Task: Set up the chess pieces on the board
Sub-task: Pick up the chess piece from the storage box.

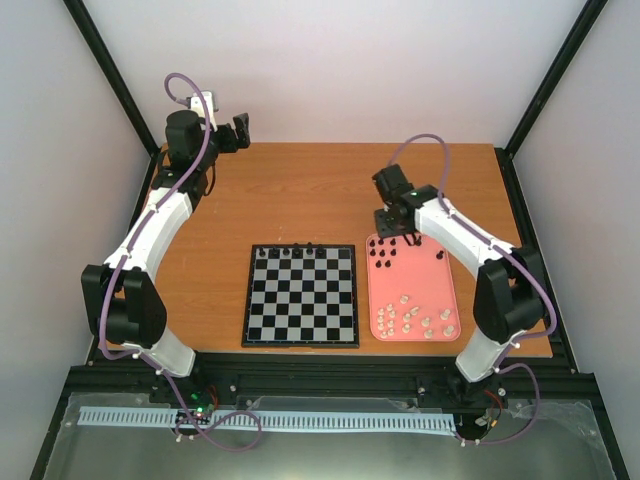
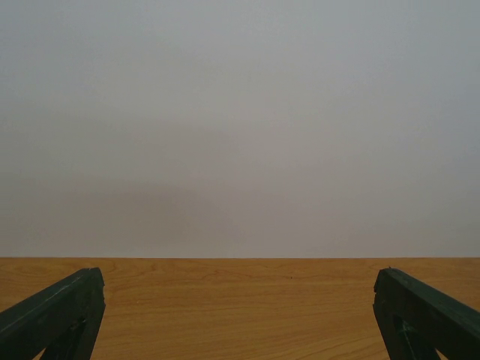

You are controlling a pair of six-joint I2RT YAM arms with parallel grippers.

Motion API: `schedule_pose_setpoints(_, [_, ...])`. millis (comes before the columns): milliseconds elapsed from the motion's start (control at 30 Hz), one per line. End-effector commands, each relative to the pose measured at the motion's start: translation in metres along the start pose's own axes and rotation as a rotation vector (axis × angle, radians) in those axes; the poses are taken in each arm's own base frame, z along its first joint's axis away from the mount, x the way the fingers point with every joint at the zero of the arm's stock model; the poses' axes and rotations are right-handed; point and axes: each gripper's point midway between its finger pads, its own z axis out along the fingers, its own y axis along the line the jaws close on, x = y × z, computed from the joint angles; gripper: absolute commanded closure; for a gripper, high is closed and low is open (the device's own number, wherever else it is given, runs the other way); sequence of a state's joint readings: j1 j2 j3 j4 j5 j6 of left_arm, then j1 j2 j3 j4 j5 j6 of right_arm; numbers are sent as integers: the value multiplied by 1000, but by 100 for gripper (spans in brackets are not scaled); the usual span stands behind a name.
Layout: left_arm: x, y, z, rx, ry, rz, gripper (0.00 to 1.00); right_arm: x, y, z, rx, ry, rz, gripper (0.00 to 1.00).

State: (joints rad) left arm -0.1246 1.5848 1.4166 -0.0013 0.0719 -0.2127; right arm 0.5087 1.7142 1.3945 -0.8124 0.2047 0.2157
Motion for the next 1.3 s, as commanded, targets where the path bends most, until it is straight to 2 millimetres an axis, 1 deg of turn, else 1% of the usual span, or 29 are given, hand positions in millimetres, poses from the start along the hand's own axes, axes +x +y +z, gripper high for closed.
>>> schedule_pose_setpoints(0, [-18, -6, 0, 19, -36, 4, 0, 12, -52, 7, 112, -3, 136, 50])
schedule_pose_setpoints(33, [-18, -7, 1, 22, -36, 4, 0, 18, -61, 13, 123, 12, 157, 50])
schedule_pose_setpoints(67, [-18, -7, 1, 24, -36, 3, 0, 20, -68, 16, 128, 16, 178, 49])
schedule_pose_setpoints(167, [-17, -7, 2, 25, -32, 3, 0, 30, -85, 32, 135, 52, 218, 49])
schedule_pose_setpoints(367, [-17, -9, 3, 32, -31, 3, 0, 41, -97, 58, 150, 102, 239, 49])
schedule_pose_setpoints(600, [-16, -8, 3, 28, -30, 4, 0, 44, -103, 75, 143, 124, 252, 49])
schedule_pose_setpoints(633, [-15, -8, 4, 29, -27, 4, 0, 46, -111, 78, 150, 129, 269, 49])
schedule_pose_setpoints(667, [-16, -8, 3, 29, -28, 4, 0, 47, -113, 80, 148, 131, 277, 49])
schedule_pose_setpoints(800, [-15, -8, 4, 28, -27, 4, 0, 49, -114, 90, 143, 147, 278, 53])
schedule_pose_setpoints(900, [-15, -7, 4, 26, -28, 5, 0, 52, -115, 96, 155, 158, 278, 54])
schedule_pose_setpoints(1033, [-14, -7, 5, 24, -26, 5, 0, 51, -113, 102, 142, 164, 275, 57])
schedule_pose_setpoints(1067, [-15, -7, 5, 25, -27, 5, 0, 50, -113, 102, 144, 164, 275, 59])
schedule_pose_setpoints(1167, [-14, -8, 6, 26, -25, 5, 0, 50, -114, 103, 144, 168, 275, 69])
schedule_pose_setpoints(1267, [-14, -7, 6, 26, -25, 5, 0, 51, -114, 104, 141, 169, 276, 73])
